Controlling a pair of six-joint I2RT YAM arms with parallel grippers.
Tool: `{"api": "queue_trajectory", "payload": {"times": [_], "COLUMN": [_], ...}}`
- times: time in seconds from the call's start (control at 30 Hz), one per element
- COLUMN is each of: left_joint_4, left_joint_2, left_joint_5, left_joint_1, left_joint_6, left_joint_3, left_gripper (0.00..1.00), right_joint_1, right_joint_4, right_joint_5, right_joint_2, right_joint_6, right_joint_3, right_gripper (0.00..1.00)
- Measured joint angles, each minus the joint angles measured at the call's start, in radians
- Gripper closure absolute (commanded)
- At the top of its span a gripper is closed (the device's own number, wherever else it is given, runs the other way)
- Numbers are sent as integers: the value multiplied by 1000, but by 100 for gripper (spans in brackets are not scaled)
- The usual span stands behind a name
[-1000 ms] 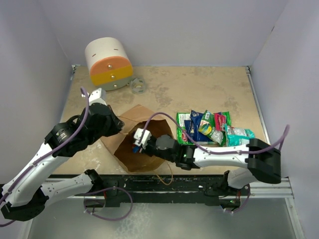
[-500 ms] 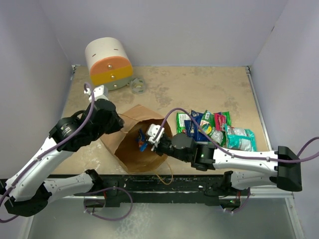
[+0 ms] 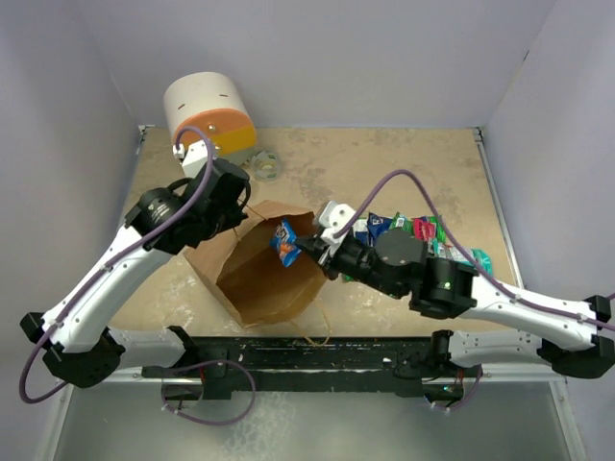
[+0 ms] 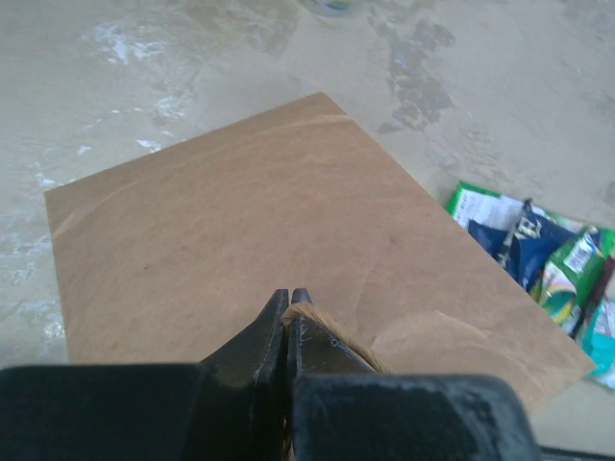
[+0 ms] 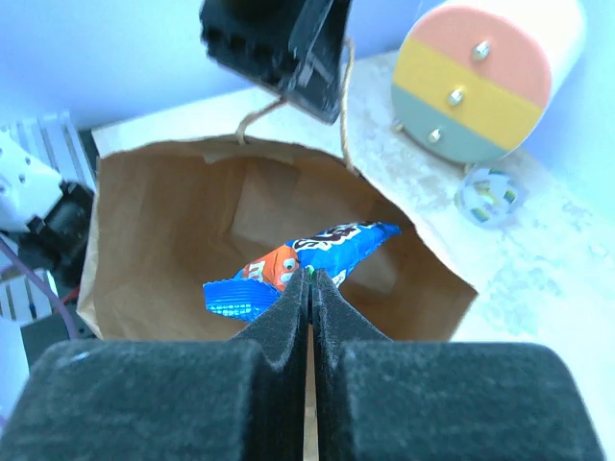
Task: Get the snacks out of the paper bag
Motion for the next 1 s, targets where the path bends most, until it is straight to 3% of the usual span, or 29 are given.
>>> {"api": "queue_trajectory", "payload": {"times": [0.37,0.57,0.73,1.0], "left_joint_4": [-60,-63,-68,-53], "left_joint_2": [93,99,93,40], "left_joint_5": [-9,-7,-4,40], "left_joint_1": [142,147,147,148], "left_joint_6": [-5,2,6,49], "left_joint_3": [34,34,34,33], "left_gripper": [100,100,100,100], "right_joint_1": [-24,-227,-407,-631], "right_joint_4": [-208,-236,-249,-243], "right_joint_5": [174,234,264,254], "right_joint_2": [-23,32,63,-2], "right_joint_6": [-71,-114,-114,1], "right_joint_3": [245,303,257,13], "right_gripper": [100,100,100,100]}}
